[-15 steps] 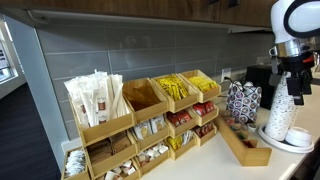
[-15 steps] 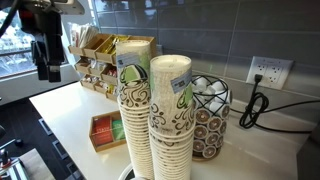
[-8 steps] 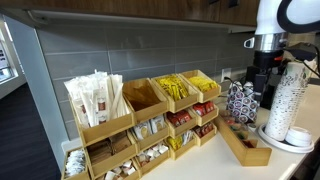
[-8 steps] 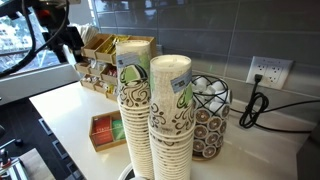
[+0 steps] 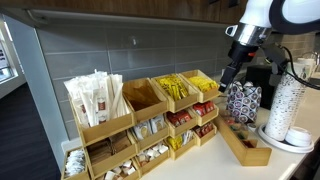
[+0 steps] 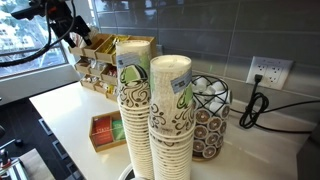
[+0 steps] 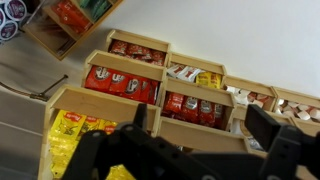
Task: Put the yellow sachet on the cupboard
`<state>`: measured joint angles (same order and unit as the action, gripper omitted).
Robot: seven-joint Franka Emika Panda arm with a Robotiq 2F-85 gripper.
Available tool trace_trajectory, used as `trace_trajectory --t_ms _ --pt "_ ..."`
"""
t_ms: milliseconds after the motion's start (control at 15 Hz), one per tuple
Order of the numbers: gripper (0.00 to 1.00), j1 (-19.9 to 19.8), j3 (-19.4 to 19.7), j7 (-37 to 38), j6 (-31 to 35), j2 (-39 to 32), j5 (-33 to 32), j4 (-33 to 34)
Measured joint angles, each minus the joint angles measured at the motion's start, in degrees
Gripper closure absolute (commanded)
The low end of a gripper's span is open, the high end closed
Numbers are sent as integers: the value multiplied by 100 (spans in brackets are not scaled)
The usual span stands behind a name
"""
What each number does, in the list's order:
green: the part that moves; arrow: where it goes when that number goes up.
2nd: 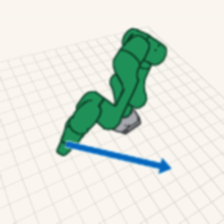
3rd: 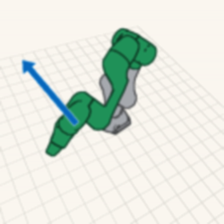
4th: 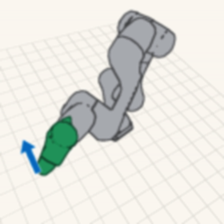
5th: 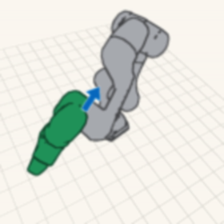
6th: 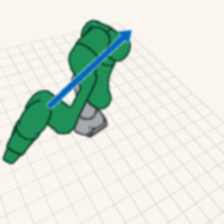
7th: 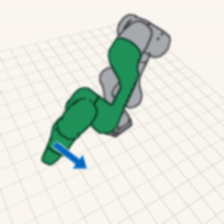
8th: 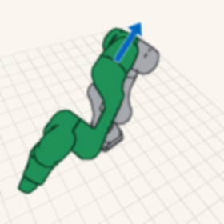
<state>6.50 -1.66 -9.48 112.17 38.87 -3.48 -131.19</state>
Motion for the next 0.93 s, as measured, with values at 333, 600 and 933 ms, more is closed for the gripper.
trace_trajectory --t_ms 333,600,933 --pt "0 6 -1 22 154 -17 85 -7" --pt "0 82 -42 334 1136 -246 624 -127" --pt "0 189 -140 729 2348 -678 1201 -299"
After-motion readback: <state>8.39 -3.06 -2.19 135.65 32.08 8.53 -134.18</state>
